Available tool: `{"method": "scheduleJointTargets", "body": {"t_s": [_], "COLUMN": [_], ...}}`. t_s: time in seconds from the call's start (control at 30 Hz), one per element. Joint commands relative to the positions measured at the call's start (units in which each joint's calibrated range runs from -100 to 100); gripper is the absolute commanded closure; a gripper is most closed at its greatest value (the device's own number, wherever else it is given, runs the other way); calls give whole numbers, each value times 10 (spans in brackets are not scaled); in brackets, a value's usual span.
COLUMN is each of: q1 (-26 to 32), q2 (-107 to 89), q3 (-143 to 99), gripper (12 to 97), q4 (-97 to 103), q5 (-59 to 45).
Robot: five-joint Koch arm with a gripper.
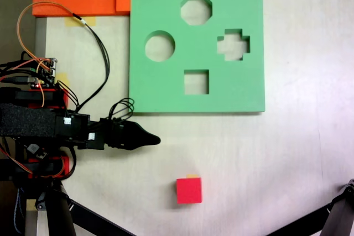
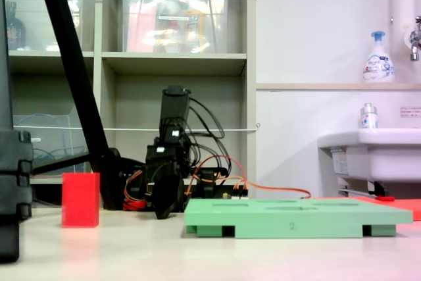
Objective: Put the square block into the corresponding hole
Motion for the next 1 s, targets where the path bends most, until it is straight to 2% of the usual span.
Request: {"method": "scheduleJointTargets", "body": {"t_s": [0.0,0.43,0.57,0.67,0.73,0.87,0.97], "q1": [3,-11,-11,-18,-41,-59,-71], "q2": [-4,-4,-4,-4,-4,-4,-4], "q3": [-8,-8,-8,-8,-8,228,362], "gripper": [597,589,592,641,658,660,739], "q4": [-48,-35,-2,6,-62,-411,-560], "q5": [-2,26,81,191,215,284,322]}}
